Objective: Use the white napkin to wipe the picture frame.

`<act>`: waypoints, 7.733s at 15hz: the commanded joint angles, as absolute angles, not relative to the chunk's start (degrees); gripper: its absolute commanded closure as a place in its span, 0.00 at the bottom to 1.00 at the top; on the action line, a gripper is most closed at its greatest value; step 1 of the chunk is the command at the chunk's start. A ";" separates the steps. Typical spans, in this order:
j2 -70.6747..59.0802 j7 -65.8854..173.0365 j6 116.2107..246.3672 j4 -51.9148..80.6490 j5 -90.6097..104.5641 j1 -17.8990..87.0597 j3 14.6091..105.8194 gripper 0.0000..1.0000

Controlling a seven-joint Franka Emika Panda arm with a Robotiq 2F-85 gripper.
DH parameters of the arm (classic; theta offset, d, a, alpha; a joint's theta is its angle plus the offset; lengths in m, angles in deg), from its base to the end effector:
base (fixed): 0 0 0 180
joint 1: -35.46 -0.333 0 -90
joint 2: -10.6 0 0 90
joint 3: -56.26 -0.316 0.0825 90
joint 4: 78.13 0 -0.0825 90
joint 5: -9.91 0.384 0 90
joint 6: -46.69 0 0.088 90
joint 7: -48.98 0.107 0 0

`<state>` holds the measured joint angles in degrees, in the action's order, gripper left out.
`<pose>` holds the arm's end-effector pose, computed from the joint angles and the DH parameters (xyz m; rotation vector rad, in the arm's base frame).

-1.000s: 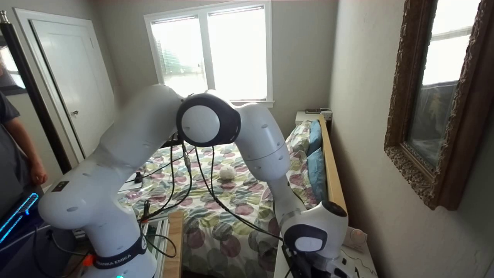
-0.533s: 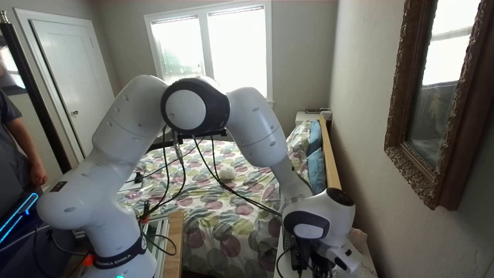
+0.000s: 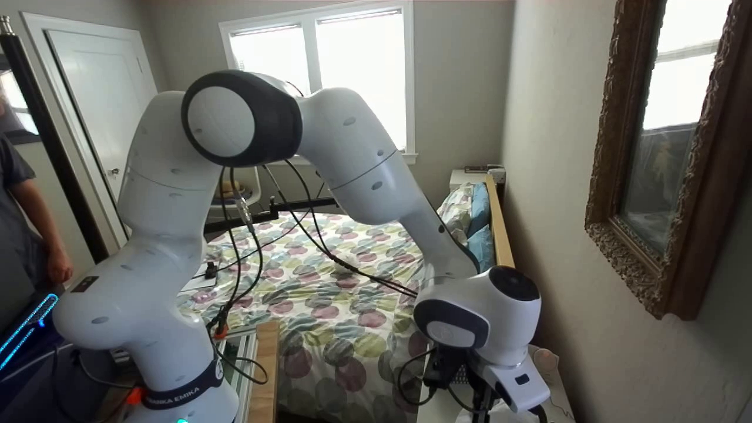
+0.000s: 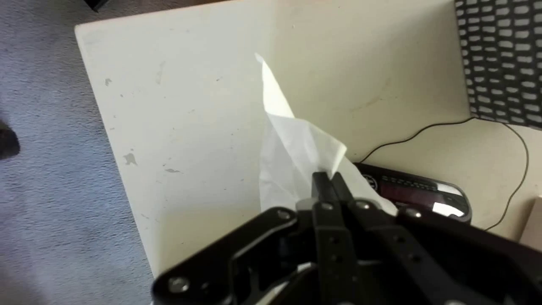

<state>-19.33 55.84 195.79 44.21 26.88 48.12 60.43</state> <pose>0.5362 -0.1696 0.1530 -2.8636 0.9859 0.0604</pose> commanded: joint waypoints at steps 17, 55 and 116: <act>2.83 45.42 226.20 59.73 40.12 58.69 44.84 1.00; 2.65 4.79 241.91 38.85 60.04 65.53 24.97 1.00; -2.48 50.75 268.15 47.99 4.80 47.10 60.48 1.00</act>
